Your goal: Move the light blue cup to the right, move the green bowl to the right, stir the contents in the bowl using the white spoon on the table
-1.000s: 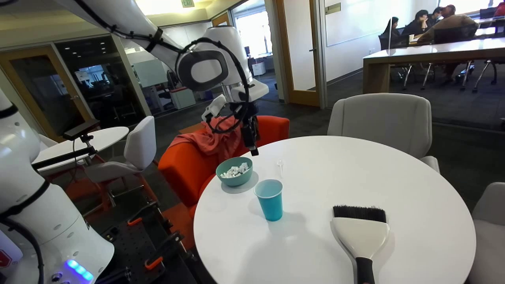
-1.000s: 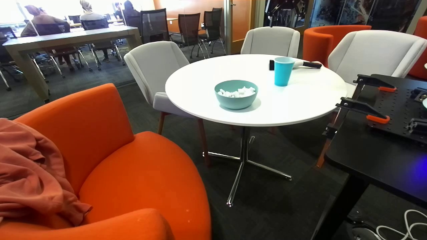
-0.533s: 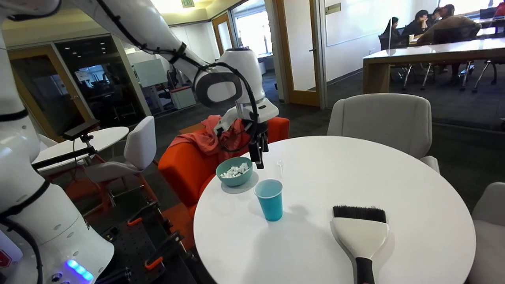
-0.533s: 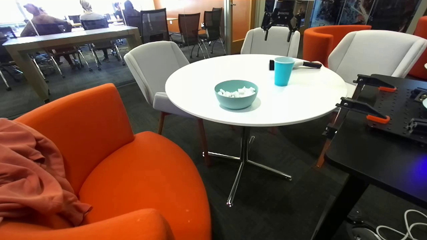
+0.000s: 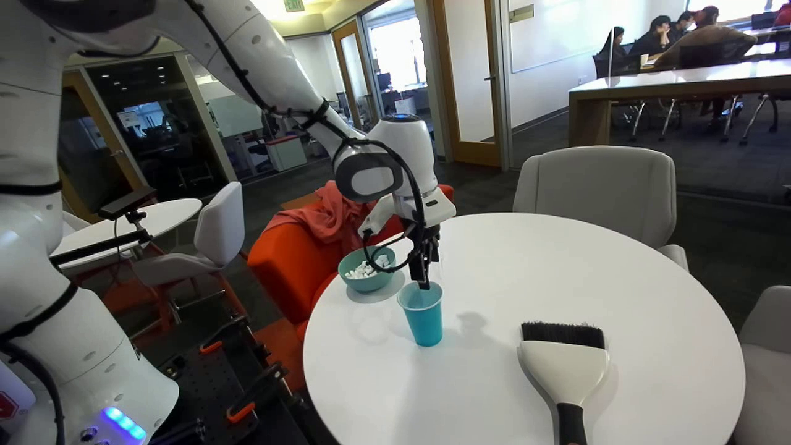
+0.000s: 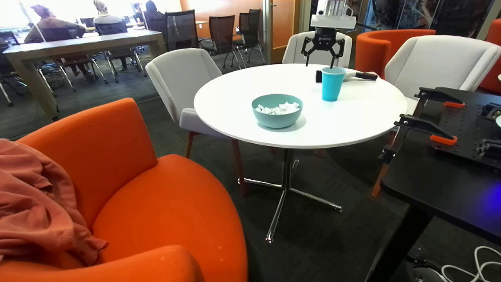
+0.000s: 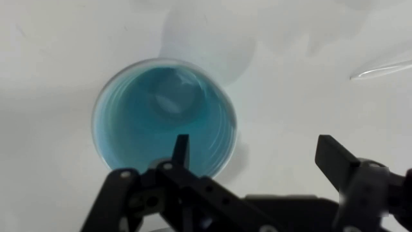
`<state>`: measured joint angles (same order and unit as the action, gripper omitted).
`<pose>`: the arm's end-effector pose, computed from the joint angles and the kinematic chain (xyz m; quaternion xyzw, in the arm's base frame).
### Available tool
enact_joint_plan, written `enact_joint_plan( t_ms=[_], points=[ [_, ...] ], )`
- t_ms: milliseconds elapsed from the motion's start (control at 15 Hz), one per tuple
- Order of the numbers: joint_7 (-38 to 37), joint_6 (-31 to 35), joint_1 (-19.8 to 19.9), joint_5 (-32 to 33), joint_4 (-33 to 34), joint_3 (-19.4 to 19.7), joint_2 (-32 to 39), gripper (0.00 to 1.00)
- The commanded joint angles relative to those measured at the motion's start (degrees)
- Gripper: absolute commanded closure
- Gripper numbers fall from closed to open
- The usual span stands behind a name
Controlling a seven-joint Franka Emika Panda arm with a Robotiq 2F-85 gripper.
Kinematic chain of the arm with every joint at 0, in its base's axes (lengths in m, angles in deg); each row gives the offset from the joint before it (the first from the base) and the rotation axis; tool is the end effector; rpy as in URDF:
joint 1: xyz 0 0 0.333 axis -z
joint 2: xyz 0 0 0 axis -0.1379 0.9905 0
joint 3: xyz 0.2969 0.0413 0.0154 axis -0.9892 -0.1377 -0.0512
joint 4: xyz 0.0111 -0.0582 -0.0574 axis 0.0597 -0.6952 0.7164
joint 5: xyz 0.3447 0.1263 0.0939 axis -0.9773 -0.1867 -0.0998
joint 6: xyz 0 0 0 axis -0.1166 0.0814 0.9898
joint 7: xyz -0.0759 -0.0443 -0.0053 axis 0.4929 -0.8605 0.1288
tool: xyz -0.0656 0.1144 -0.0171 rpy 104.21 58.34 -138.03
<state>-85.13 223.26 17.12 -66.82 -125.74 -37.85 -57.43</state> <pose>0.5339 -0.1738 0.1401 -0.8628 0.5040 -0.0144 0.0375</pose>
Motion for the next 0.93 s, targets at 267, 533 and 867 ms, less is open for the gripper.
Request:
enact_joint_plan(
  t_ms=[267, 533, 867],
  points=[
    [0.0, 1.3, -1.1, -0.8, 4.5, 1.7, 5.5, 0.58],
    [-0.1, 1.3, -1.4, -0.6, 5.1, 1.9, 6.0, 0.88],
    [0.0, 1.7, -2.1, -0.1, 5.0, 2.3, 5.0, 0.99]
  ],
)
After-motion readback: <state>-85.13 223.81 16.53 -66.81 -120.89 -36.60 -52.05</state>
